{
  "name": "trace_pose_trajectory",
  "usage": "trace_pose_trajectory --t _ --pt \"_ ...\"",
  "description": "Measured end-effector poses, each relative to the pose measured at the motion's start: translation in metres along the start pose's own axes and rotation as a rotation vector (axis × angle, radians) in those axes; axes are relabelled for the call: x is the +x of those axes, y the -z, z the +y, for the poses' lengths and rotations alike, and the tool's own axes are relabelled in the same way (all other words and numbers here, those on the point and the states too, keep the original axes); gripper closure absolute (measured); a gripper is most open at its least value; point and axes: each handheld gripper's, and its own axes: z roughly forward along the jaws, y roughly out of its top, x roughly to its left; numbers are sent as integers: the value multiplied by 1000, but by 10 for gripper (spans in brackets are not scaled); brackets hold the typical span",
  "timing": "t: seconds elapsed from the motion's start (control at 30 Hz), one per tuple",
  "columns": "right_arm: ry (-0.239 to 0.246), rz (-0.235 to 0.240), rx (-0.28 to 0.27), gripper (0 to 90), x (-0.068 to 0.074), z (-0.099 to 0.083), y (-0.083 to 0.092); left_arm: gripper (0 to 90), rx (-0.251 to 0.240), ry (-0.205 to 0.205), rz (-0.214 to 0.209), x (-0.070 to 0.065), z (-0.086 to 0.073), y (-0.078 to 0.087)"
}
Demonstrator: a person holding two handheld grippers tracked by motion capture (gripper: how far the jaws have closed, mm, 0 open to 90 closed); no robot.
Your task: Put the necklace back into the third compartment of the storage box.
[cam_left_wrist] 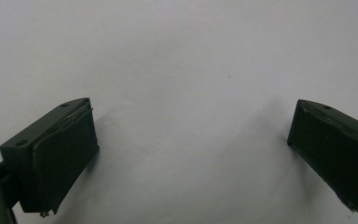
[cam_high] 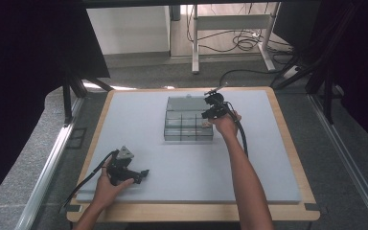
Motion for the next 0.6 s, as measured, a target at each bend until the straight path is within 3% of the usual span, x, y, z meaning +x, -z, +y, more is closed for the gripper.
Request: trace_pose_trajectory --t 0.17,0.43,0.6 --pt "25 -27 -26 564 2 -1 2 8 0 0 0 0 0 0" --pt "14 -21 -117 419 5 -13 19 8 0 1 -1 0 0 0" --pt "33 33 -154 384 8 -33 36 8 -1 1 -1 0 0 0"
